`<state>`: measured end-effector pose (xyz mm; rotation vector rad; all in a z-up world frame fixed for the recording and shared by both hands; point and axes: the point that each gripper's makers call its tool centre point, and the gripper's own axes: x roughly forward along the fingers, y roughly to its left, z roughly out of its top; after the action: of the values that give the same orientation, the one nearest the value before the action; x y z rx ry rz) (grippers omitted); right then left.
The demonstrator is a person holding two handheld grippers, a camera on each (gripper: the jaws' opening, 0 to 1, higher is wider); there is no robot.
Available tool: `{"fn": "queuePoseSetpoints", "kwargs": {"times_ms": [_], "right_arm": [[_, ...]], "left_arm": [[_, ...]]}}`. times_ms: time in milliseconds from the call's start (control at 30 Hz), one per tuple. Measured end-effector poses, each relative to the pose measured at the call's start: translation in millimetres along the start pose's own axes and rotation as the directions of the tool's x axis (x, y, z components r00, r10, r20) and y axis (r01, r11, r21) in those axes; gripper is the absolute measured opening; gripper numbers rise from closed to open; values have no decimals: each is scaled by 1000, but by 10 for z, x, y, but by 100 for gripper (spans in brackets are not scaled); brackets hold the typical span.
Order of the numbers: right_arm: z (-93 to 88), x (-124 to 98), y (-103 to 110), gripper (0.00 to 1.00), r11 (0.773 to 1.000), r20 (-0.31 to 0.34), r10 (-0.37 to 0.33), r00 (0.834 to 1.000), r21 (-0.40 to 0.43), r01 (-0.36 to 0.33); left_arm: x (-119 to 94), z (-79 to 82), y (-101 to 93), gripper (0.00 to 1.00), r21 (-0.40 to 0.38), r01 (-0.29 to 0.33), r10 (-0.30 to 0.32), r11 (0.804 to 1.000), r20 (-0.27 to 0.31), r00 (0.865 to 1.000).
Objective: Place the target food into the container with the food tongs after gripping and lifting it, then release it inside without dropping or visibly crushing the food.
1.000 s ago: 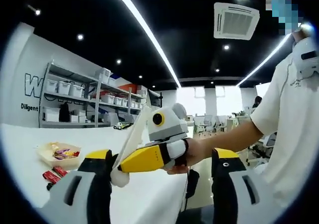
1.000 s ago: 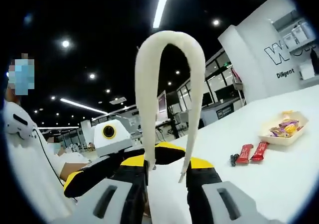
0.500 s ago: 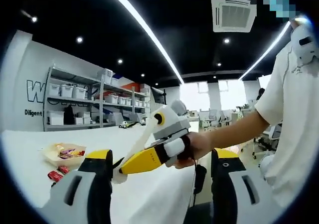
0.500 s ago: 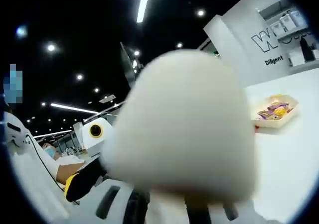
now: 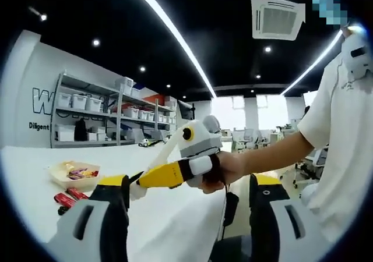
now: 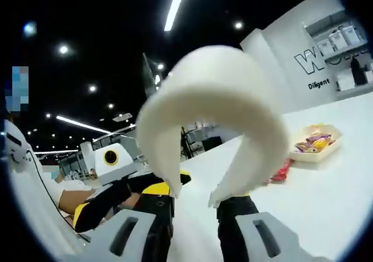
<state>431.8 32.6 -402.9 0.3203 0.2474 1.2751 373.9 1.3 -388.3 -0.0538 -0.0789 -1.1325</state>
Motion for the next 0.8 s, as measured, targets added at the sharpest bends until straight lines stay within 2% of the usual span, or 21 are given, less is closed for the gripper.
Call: {"fn": "queuePoseSetpoints", "kwargs": {"times_ms": [233,333,433,533,567,667,800], "right_arm": [[33,6,-17,24,995,36,12,999,97,-16],[11,9,-2,21,994,21,16,1000,104,-18],[-87,-10,-27,19,1000,-51,-9,999,-19,9],[-196,-45,-93,20,988,-123,-57,991,-151,38],[-273,-66,-114,20,979,-170,-75,983,-201,40],[-367,-83,-137,20,963,-222,-100,970,-268,37],[-371,-71,-93,21,957,-226,-92,970,-289,23]], "left_arm": [[2,40,-30,87,3,-3,3,1000,19,1000],[13,11,-26,88,-5,-1,1,1000,7,1000],[27,-82,-4,87,-24,2,-2,1000,-24,1000],[3,-86,-1,82,-21,9,-9,1000,-14,1000],[0,-74,9,83,-23,6,-6,1000,-9,1000],[3,-49,57,83,-38,0,0,999,-7,1000],[48,-47,74,82,-37,6,-7,999,-21,1000]]}}
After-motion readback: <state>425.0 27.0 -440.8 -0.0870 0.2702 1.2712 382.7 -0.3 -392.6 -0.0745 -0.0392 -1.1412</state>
